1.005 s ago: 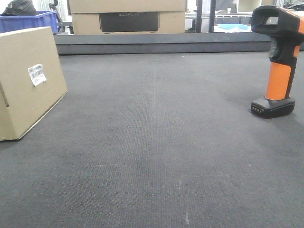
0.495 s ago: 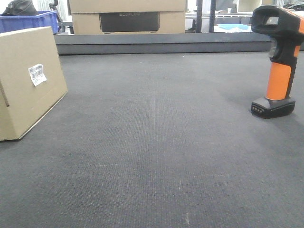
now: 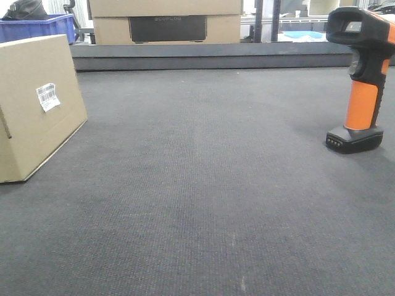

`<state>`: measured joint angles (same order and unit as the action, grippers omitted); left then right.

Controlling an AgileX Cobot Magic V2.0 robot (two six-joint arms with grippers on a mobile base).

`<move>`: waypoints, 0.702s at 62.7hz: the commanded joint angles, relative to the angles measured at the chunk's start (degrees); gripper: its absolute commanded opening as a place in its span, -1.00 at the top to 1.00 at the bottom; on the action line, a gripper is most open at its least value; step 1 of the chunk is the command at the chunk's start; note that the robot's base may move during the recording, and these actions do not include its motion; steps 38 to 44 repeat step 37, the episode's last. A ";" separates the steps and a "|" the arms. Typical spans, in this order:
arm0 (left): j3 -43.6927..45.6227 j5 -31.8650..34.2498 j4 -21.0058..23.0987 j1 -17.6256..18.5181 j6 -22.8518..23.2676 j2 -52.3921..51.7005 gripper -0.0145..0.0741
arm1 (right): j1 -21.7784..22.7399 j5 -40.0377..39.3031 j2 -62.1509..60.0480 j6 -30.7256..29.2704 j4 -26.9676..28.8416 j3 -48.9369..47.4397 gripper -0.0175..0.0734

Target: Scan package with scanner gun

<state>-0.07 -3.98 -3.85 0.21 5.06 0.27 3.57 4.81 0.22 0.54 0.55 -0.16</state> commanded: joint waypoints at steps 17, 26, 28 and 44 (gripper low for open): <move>0.07 1.08 -0.12 -0.11 -0.18 -0.27 0.92 | 0.22 -1.32 -0.22 -0.03 -0.18 0.16 0.97; 0.07 1.08 -0.12 -0.11 -0.18 -0.27 0.92 | 0.22 -1.32 -0.22 -0.03 -0.18 0.16 0.97; 0.07 1.08 -0.12 -0.11 -0.18 -0.27 0.92 | 0.22 -1.32 -0.22 -0.03 -0.18 0.16 0.97; 0.07 1.08 -0.12 -0.11 -0.18 -0.27 0.92 | 0.22 -1.32 -0.22 -0.03 -0.18 0.16 0.97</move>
